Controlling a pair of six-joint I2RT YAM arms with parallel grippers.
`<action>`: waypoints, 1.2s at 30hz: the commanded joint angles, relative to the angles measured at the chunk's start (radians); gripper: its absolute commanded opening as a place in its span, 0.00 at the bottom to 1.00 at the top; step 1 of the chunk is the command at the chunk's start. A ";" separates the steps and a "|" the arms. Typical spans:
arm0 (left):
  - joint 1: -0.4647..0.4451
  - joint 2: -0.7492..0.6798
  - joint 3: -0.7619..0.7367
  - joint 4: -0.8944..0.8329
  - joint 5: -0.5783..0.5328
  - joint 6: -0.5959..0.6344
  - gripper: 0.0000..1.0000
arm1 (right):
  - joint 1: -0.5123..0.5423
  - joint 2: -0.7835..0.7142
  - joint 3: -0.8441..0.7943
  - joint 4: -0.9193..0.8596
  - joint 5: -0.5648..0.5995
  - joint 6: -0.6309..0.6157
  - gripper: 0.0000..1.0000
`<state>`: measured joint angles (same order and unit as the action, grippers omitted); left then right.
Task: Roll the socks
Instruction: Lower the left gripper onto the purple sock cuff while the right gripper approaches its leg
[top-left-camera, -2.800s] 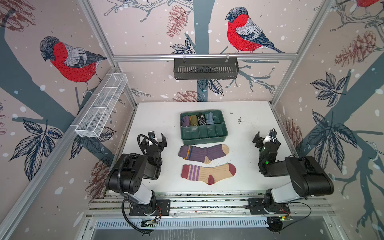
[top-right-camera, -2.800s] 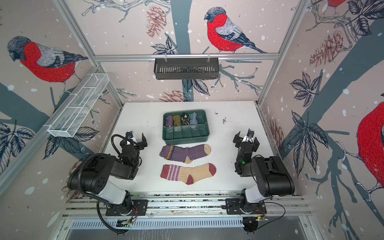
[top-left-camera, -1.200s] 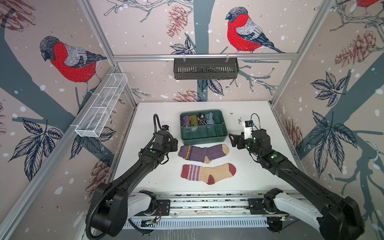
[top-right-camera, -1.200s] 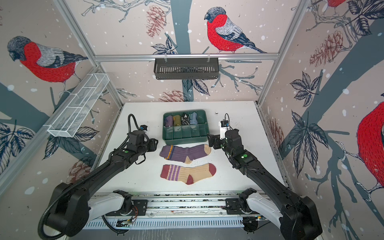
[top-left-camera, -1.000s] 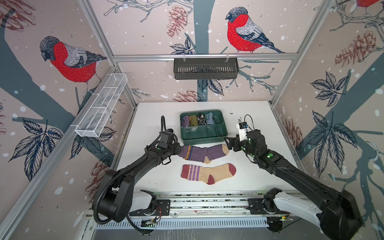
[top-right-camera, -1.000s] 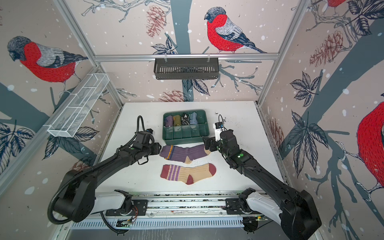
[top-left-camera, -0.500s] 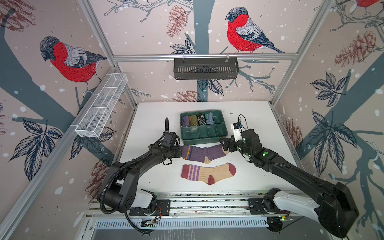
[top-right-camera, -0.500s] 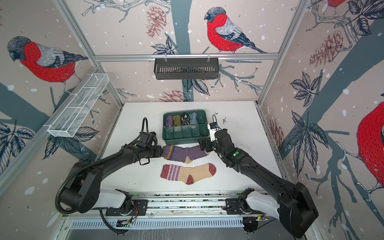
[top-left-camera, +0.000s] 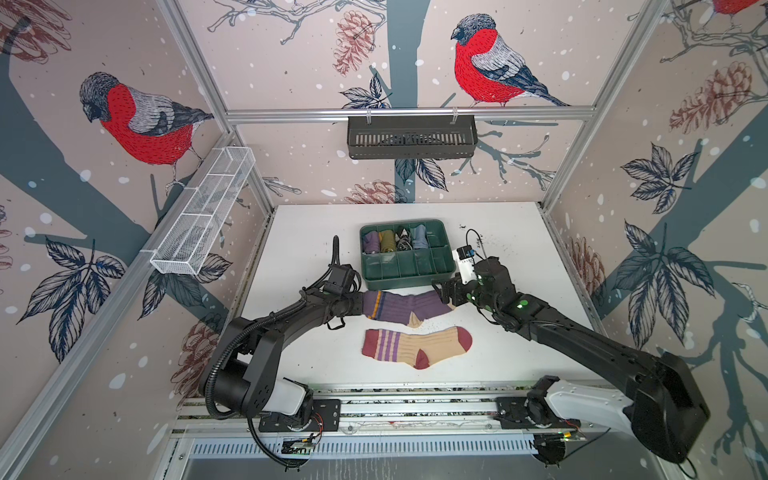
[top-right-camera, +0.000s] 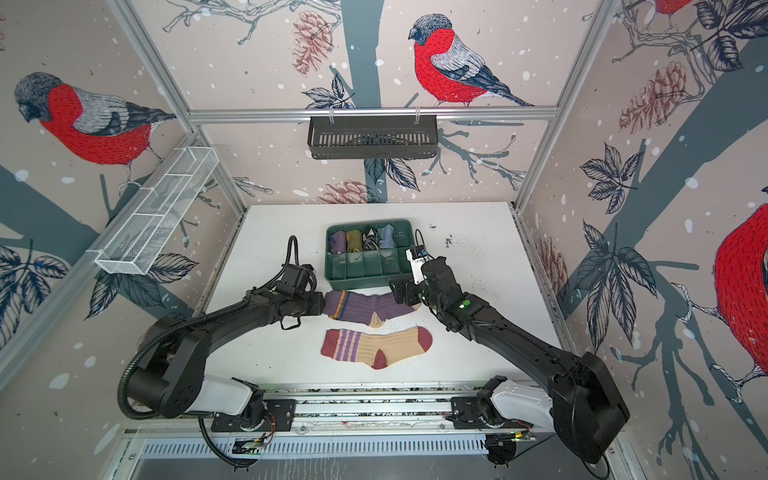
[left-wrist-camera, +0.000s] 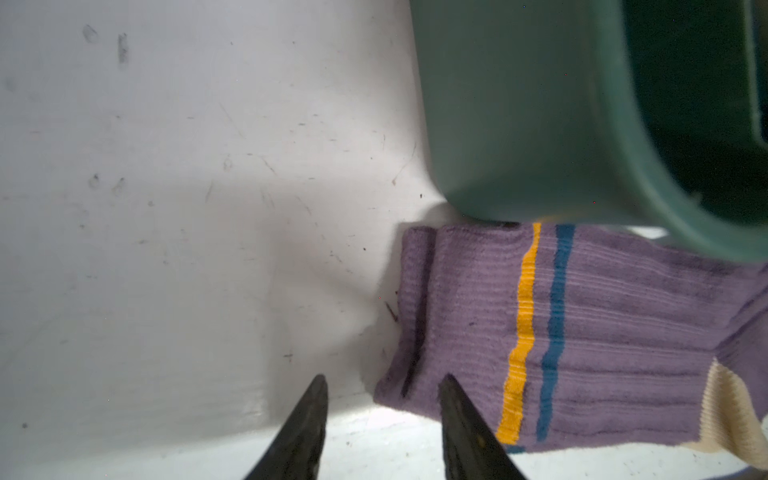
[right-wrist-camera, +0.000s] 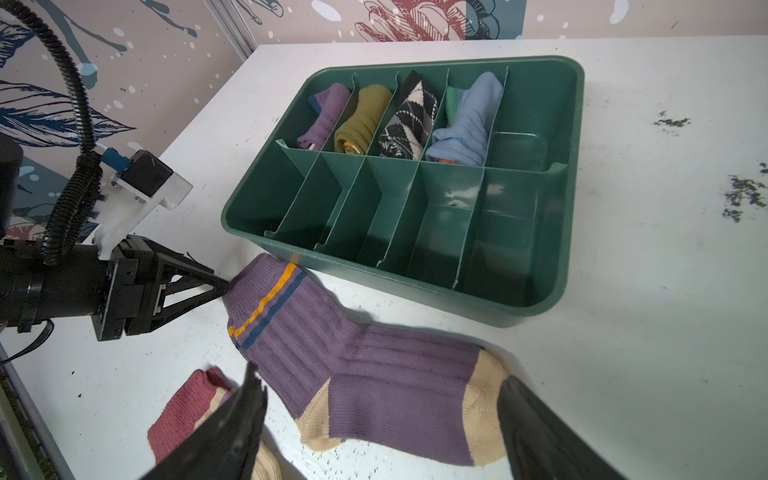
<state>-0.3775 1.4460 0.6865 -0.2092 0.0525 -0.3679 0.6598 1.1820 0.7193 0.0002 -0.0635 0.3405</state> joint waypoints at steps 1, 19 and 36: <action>-0.007 0.016 0.011 0.028 0.004 0.003 0.44 | 0.007 0.017 0.017 0.003 -0.012 0.000 0.89; -0.018 0.070 0.025 0.031 0.050 0.024 0.28 | 0.039 0.127 0.043 -0.011 -0.053 0.015 0.84; -0.038 0.035 0.049 -0.022 0.083 0.050 0.11 | 0.094 0.334 0.105 0.046 -0.148 0.072 0.17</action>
<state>-0.4076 1.4971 0.7223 -0.2024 0.1272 -0.3325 0.7456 1.4921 0.8116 0.0071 -0.1753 0.3923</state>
